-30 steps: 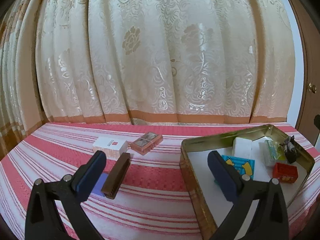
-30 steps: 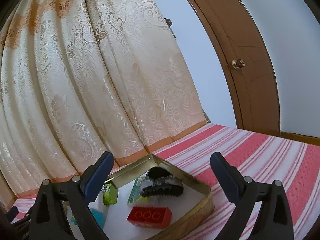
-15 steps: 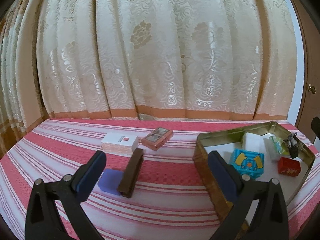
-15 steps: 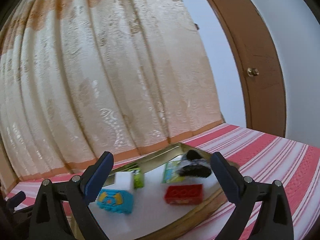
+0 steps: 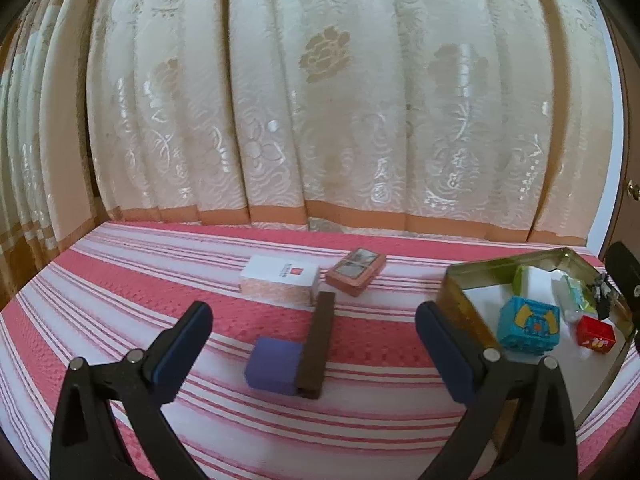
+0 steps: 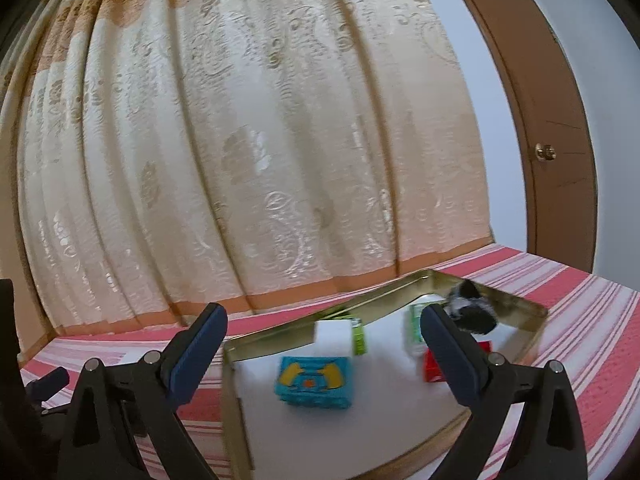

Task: Organize rigid objects
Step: 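Move both tools back toward the purple eraser and dark brown bar, then grasp the purple eraser with the left tool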

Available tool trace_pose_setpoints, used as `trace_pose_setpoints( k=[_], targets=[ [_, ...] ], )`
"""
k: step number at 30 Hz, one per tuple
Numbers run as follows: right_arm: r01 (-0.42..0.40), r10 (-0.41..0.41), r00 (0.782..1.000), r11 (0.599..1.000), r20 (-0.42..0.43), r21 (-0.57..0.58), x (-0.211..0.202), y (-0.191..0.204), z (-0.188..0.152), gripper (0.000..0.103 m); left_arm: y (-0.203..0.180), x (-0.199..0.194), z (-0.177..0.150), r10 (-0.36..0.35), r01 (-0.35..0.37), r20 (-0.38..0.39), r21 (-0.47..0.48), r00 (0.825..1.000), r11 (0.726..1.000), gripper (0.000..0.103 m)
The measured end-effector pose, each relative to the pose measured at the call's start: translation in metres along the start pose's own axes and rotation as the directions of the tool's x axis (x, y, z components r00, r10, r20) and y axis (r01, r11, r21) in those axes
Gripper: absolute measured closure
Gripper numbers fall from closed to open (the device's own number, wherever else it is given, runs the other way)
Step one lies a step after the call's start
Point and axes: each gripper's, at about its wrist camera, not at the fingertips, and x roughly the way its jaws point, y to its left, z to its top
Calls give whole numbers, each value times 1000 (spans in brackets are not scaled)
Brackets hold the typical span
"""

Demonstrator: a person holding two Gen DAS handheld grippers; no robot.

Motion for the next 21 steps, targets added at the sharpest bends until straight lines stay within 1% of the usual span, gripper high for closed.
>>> trace_pose_setpoints(
  k=[5,9,12,13,17,19,21],
  targets=[
    [-27,27,1000,1000,-9,-15,4,24,-4,4,24,10,2,16,-16,-35,-17,999,1000,0],
    [-22,21,1000,1000,-14,-18,7,39,-7,4,50,22,3,35,-39,-86,-44,996,998,0],
    [-24,24,999,1000,-27,-8,10,48,-10,4,73,35,2,44,-58,-148,-88,988,994,0],
    [-27,26,999,1000,-34,-10,11,51,-10,4,84,40,1,44,-65,-173,-118,984,991,1],
    [-44,42,998,998,-47,-44,13,61,-12,4,105,47,0,57,-93,-200,-173,978,981,1],
    [-54,52,998,998,-44,-44,12,62,-12,4,105,48,0,26,-65,-202,-189,979,980,1],
    [-62,60,997,997,-49,-42,13,62,-13,4,99,49,-1,-50,8,-208,-200,977,980,1]
  ],
)
